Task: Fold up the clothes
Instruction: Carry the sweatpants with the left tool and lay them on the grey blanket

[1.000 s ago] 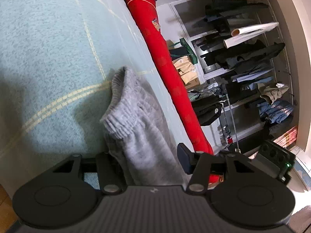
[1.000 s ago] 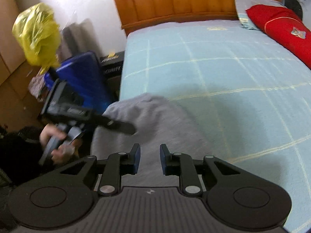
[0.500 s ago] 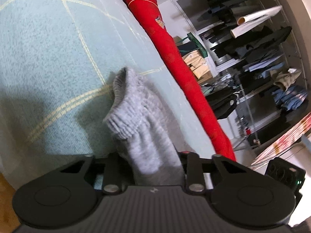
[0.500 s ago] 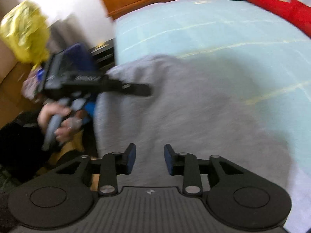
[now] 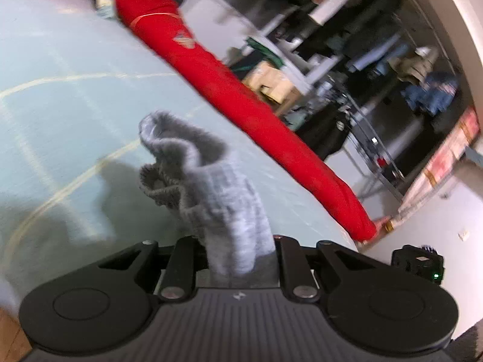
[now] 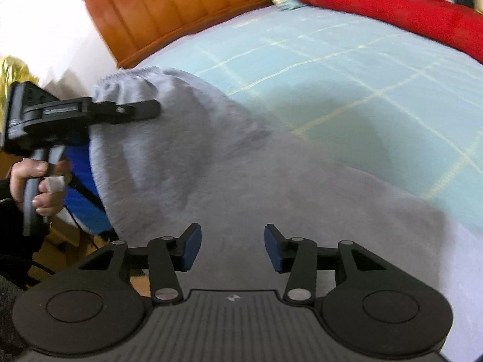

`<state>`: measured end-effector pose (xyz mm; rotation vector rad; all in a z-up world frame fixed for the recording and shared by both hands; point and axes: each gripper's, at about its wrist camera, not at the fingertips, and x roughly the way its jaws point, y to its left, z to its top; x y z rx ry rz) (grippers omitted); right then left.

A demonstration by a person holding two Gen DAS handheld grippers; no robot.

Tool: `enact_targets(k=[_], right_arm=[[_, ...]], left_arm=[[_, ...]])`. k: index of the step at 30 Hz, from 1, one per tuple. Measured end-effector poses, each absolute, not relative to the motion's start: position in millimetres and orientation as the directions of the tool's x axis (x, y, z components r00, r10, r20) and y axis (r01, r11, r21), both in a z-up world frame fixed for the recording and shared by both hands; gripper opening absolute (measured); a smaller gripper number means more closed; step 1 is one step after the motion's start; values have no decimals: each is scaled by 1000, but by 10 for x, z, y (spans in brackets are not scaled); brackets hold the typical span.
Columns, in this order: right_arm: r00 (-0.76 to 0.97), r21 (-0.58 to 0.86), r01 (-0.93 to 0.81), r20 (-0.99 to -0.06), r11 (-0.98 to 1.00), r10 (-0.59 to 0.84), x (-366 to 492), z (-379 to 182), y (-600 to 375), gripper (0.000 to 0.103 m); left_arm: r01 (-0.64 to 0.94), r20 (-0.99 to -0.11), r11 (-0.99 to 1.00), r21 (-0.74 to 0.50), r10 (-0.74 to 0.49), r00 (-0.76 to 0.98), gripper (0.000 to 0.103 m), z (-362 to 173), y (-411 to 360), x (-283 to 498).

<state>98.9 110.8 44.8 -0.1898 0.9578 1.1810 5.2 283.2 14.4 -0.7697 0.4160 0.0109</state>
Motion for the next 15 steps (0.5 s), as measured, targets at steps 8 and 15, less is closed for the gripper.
enact_targets(k=[8, 15], right_arm=[[171, 339, -792, -676, 509, 717, 966, 598, 245, 59], [227, 349, -765, -641, 542, 733, 905, 619, -456, 62]], left_arm=[[-70, -354, 761, -645, -217, 910, 15, 471, 2274, 412], [-52, -384, 787, -615, -241, 891, 15, 506, 1663, 734]])
